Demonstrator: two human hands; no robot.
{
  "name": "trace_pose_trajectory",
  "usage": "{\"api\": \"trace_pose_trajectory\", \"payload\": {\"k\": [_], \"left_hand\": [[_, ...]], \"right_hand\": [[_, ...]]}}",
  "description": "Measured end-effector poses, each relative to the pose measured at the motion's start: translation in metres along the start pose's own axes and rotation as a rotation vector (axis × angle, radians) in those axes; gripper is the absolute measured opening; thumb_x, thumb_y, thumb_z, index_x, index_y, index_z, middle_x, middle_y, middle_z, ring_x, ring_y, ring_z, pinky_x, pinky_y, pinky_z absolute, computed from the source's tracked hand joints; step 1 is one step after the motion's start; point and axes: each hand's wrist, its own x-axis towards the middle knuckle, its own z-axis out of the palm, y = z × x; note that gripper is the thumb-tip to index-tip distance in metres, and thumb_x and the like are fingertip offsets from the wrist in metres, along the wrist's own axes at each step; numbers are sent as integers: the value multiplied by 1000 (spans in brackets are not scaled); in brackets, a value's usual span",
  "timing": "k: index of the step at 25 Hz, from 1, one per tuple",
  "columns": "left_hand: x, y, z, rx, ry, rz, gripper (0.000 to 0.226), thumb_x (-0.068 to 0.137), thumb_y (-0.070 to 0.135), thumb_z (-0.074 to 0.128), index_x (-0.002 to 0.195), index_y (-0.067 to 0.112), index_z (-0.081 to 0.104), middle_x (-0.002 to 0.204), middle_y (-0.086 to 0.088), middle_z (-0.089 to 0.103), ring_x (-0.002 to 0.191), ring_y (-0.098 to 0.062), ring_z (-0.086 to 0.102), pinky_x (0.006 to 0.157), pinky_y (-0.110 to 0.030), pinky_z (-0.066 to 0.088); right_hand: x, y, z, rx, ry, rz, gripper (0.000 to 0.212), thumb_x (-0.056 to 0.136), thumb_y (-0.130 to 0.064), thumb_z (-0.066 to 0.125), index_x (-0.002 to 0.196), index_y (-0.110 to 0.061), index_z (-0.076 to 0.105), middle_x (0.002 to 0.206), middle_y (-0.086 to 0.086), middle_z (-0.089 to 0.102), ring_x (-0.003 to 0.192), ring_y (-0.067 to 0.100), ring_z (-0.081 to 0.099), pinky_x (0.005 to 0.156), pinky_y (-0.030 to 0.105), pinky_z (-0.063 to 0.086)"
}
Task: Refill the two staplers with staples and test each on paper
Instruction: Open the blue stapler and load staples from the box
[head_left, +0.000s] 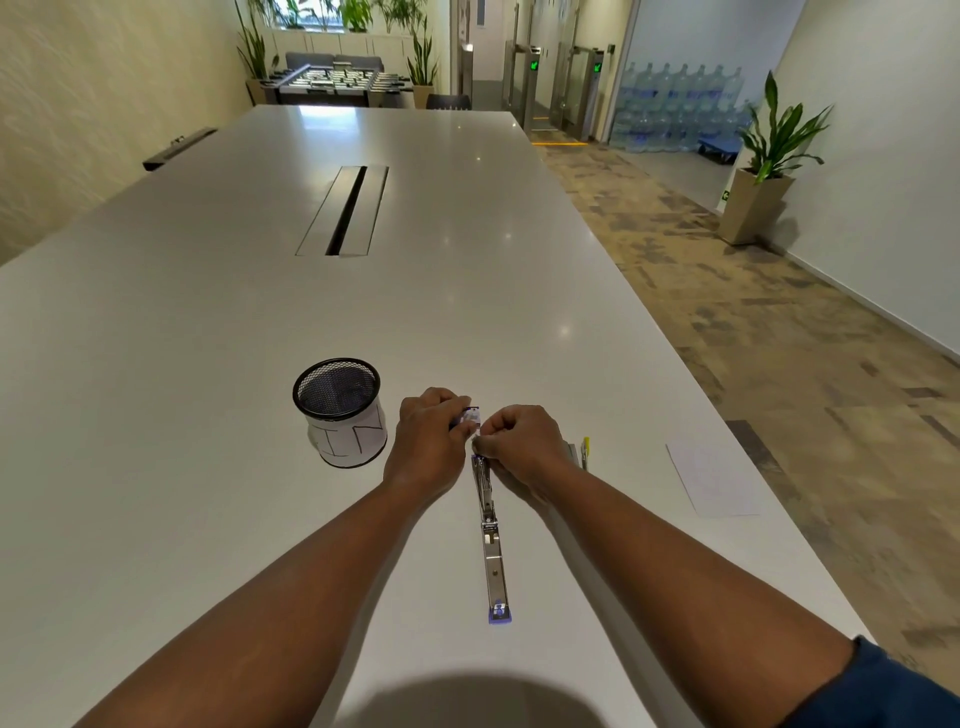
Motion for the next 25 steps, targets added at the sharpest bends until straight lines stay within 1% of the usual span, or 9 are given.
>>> {"api": "trace_pose_trajectory", "payload": {"k": [2,5,8,11,13,16,21,23,25], "left_hand": [[0,-1,0,-20,6,5,25,95,24,67,120,20,72,111,17,50,119,-19,44,94,-35,45],[-3,0,-1,-36,49,28,22,95,24,65,116,24,72,115,18,47,113,-5,33,89,-21,37],[-12,4,-4,-46,100,118,20,95,14,64,109,21,76,110,15,55,109,-7,40,86,-10,35],[-26,6,-8,11,60,250,27,94,6,62,114,20,75,108,14,60,109,-10,47,93,-5,31],[-35,8,-11,23,29,267,27,95,8,60,111,23,75,110,15,65,110,-11,51,93,-6,30],[-47,18,-19,-96,30,147,18,94,11,64,97,27,73,96,22,64,99,-10,55,84,-8,36],[-63,29,-28,-249,24,21,17,91,11,71,81,25,70,76,7,69,73,-8,61,65,-12,44],[-65,29,-32,-315,14,-51,18,90,12,74,79,26,72,73,7,72,70,-3,64,64,-10,47],[-66,27,-36,-389,21,-143,15,86,11,76,79,24,76,77,8,76,74,-3,69,68,-14,52]], "right_hand": [[0,1,1,-3,7,-8,5,69,-13,78,68,-16,75,67,-3,74,72,16,74,77,41,62],[-3,1,1,36,22,-29,6,73,-13,75,68,-15,75,67,-2,74,72,19,74,77,45,62],[-12,3,-1,122,42,-50,7,80,-13,73,73,-13,75,71,4,75,74,25,73,78,46,62],[-22,4,-6,266,23,-59,9,88,-9,71,82,-3,75,70,12,68,66,18,64,70,38,58],[-28,5,-10,341,-41,-99,12,93,-5,67,85,3,72,67,10,59,60,10,55,60,24,51],[-39,6,-12,357,-106,-160,15,95,-2,64,83,-1,73,70,9,58,56,5,52,55,15,44],[-57,24,-3,397,18,-102,20,92,0,56,93,-15,69,66,1,59,59,15,51,60,33,43],[-66,32,-1,335,86,-159,16,89,-8,58,90,-21,67,70,-6,61,61,8,52,62,26,45],[-75,37,2,213,139,-219,3,80,-28,61,82,-25,62,73,-12,59,63,1,52,63,20,42]]}}
